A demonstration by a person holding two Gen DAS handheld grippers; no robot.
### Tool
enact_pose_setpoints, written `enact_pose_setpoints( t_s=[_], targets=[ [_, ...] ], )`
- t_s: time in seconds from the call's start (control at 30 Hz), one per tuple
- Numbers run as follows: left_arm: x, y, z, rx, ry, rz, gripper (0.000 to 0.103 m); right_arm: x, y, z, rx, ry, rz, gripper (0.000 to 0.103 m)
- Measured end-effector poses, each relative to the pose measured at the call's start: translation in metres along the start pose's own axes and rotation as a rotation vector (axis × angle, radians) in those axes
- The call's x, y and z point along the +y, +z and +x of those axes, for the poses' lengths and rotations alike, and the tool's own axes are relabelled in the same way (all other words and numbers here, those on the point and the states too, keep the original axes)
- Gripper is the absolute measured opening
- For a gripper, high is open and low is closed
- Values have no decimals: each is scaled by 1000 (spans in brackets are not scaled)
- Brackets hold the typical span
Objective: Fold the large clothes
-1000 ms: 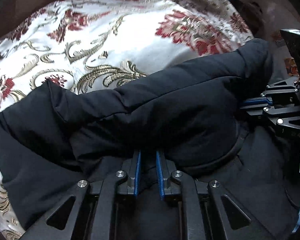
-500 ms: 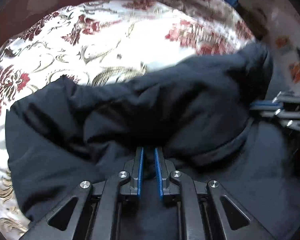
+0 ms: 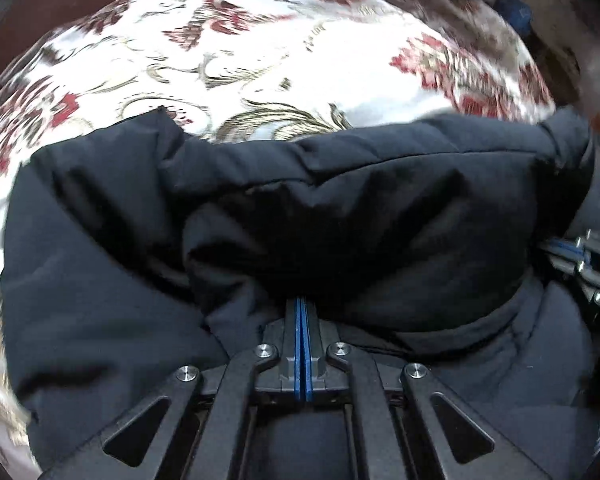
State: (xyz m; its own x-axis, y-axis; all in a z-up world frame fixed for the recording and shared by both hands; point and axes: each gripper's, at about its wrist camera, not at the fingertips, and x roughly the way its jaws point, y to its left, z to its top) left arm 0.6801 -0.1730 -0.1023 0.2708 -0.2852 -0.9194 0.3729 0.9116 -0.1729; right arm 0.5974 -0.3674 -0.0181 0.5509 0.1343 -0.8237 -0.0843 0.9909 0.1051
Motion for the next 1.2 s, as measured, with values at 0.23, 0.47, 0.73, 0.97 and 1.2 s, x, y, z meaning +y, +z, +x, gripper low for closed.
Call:
enact_pose_setpoints(
  t_s=[0.23,0.47,0.73,0.97,1.2],
  targets=[
    [-12,-11,-46,-94,17,-34,29,-2,4,-39,-74,-46,24,47],
    [-19,4,-87,-205,-27,-76,65,-9,-3,-75,-107,-90,47,64],
    [-40,-7,-112,-218,-54,-131,91,-1,-7,-127,-197,-171,7,96],
    [-58,-36,-164,-311,-6,-107,103,20,-18,-176,-256,-163,-4,97],
    [-70,-80,-214,-348,52,-128,103,47,-43,-235,-385,-206,-32,97]
  ],
)
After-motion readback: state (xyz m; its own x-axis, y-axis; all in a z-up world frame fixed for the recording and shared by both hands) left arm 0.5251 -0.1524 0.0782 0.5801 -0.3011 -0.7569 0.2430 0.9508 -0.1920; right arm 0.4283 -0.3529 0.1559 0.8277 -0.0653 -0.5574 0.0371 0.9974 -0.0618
